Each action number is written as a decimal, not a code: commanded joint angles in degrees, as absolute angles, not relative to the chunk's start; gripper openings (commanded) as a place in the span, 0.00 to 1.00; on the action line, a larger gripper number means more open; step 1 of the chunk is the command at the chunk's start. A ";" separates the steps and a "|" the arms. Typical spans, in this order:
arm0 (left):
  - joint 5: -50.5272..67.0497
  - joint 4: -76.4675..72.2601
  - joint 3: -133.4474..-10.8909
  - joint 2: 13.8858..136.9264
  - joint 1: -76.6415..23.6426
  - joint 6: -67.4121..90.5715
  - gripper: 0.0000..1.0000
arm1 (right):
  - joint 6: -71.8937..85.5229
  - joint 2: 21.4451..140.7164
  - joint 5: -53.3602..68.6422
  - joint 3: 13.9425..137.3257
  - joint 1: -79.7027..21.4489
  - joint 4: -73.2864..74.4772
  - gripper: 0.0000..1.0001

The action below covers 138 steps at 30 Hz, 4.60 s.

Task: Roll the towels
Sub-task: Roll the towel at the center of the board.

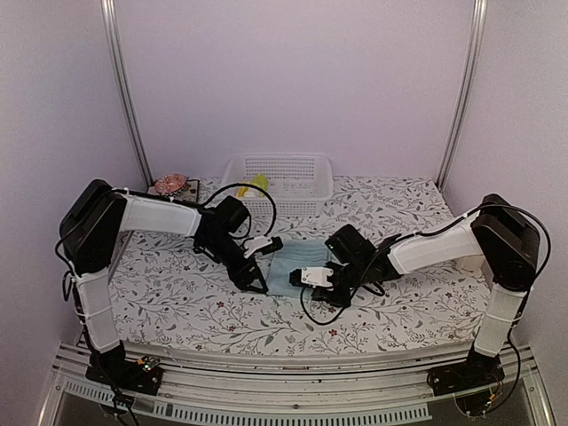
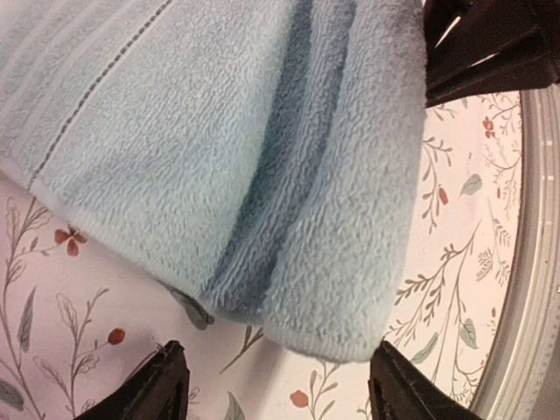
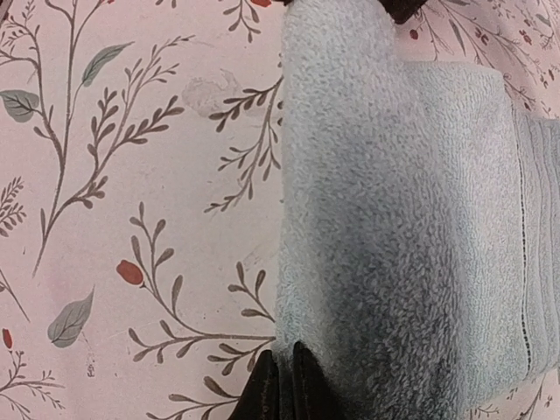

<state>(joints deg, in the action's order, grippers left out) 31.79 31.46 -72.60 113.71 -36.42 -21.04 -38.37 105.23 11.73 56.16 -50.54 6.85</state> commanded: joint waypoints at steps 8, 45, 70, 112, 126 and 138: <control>25.60 22.23 -69.17 111.33 -39.23 -20.51 0.97 | -37.41 106.19 15.48 57.54 -49.22 11.67 0.10; 29.13 16.92 -66.76 112.10 -43.81 -28.69 0.08 | -38.25 104.36 17.05 55.90 -48.12 9.61 0.13; 54.55 47.83 -90.15 136.26 -35.56 -26.34 0.00 | -56.06 96.17 -7.73 38.95 -56.83 -22.26 0.59; 32.56 20.52 -68.17 103.00 -34.75 -25.56 0.97 | -38.77 106.65 10.69 57.39 -53.06 10.58 0.05; 14.74 -12.61 -39.08 86.67 -46.95 -34.31 0.96 | -32.94 117.51 29.35 74.23 -47.93 30.11 0.05; 5.74 -16.44 -40.24 92.11 -52.34 -40.09 0.87 | -32.52 125.28 37.62 82.92 -44.84 40.49 0.06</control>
